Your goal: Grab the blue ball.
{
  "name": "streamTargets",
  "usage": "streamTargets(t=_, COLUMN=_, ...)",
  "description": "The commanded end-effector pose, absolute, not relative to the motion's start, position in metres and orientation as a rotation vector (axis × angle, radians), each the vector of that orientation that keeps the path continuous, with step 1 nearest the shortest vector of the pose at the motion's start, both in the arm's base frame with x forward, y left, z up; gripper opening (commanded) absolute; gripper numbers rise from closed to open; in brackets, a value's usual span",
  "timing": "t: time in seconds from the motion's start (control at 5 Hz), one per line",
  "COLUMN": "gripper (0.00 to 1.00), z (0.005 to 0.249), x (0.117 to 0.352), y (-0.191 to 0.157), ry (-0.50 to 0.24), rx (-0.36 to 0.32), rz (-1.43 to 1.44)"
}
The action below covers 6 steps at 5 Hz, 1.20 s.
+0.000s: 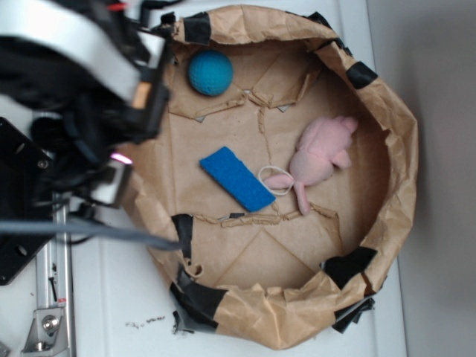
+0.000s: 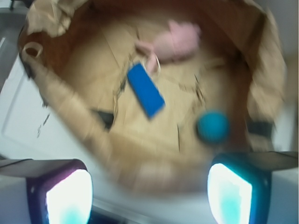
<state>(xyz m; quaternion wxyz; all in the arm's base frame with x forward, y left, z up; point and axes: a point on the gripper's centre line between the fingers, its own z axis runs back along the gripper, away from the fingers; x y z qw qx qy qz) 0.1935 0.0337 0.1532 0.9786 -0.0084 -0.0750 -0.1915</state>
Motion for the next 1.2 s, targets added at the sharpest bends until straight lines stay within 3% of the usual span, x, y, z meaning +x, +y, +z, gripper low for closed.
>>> streamTargets(t=0.0, gripper=1.0, z=0.14, x=0.248, y=0.04, ry=-0.129, rx=0.003, rz=-0.492)
streamTargets(t=0.2, gripper=1.0, z=0.11, x=0.237, y=0.048, ry=-0.033, rx=-0.009, rz=-0.54)
streamTargets(t=0.4, gripper=1.0, z=0.076, x=0.22, y=0.065, ry=0.081, rx=0.053, rz=-0.597)
streamTargets(t=0.6, gripper=1.0, z=0.05, x=0.21, y=0.075, ry=0.134, rx=0.071, rz=-0.657)
streamTargets(t=0.8, gripper=1.0, z=0.05, x=0.216, y=0.086, ry=0.112, rx=0.078, rz=-0.662)
streamTargets(t=1.0, gripper=1.0, z=0.048, x=0.213, y=0.103, ry=0.125, rx=0.139, rz=-0.709)
